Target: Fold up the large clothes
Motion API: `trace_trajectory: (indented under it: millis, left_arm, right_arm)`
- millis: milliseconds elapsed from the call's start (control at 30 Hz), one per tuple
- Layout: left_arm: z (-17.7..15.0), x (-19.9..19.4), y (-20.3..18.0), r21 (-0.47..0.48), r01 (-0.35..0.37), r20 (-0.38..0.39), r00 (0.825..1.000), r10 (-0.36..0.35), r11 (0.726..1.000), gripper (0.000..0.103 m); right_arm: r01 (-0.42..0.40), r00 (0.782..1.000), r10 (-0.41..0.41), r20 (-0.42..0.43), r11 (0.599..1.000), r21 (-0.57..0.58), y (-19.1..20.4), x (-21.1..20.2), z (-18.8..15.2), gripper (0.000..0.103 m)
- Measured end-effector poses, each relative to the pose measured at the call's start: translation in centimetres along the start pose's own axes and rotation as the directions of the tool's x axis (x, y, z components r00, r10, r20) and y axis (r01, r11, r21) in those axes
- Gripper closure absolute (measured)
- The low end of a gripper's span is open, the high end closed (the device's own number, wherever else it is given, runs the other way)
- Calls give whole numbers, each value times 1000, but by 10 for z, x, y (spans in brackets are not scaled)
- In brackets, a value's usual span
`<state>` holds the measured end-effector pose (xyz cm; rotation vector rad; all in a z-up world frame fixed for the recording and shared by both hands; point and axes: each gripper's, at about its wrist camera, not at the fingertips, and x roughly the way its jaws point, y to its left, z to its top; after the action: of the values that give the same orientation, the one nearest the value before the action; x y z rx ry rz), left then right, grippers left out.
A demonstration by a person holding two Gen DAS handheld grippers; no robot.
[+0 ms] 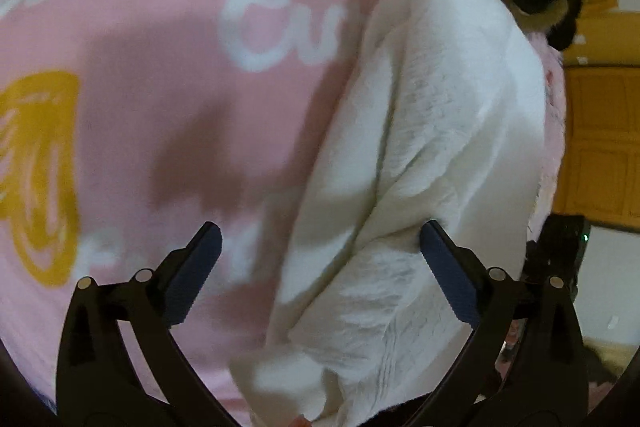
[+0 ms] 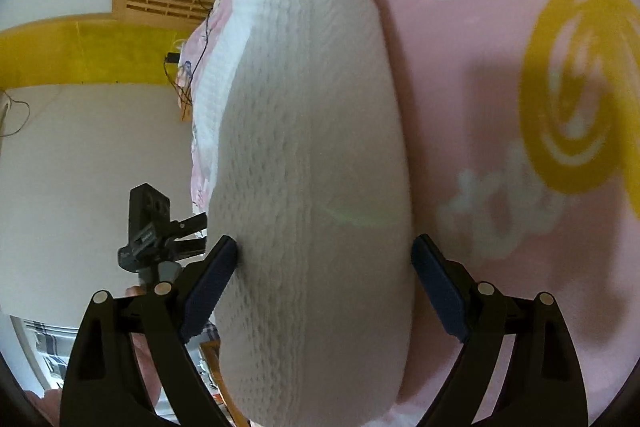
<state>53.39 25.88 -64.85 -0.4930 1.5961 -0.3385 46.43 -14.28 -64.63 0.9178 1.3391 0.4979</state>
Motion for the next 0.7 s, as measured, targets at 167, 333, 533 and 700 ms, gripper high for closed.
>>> trace_trajectory:
  millis: [167, 333, 533, 700]
  left_arm:
    - [-4, 28, -1, -53, 182, -86, 979, -186, 982, 6]
    - [-5, 50, -6, 13, 239, -133, 963, -235, 971, 6]
    - [1, 52, 22, -155, 515, -149, 832, -535, 843, 6]
    - [-6, 43, 2, -67, 533, -177, 826, -536, 844, 6]
  right_arm:
    - [-30, 1000, 30, -2, 999, 26, -5, 8, 6, 8]
    - [-107, 993, 109, -39, 993, 58, -16, 27, 14, 7]
    - [-156, 984, 163, -75, 984, 89, -24, 34, 21, 7]
    - [-150, 985, 156, -72, 985, 85, -22, 34, 28, 7]
